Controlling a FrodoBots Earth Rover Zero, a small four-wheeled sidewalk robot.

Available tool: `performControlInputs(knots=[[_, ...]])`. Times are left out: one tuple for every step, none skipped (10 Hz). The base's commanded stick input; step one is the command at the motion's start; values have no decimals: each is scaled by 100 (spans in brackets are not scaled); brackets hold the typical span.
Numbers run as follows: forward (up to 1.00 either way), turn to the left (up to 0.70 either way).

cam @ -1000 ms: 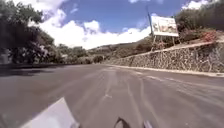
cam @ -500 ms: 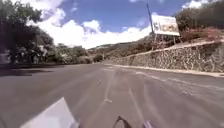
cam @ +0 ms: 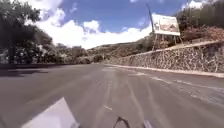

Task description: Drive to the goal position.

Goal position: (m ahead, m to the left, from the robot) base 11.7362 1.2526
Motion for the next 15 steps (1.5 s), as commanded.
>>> performControlInputs(knots=[[45, 0], [45, 0], [45, 0], [45, 0], [45, 0], [45, 0], [45, 0], [45, 0], [45, 0], [45, 0], [45, 0], [45, 0], [45, 0], [45, 0], [45, 0]])
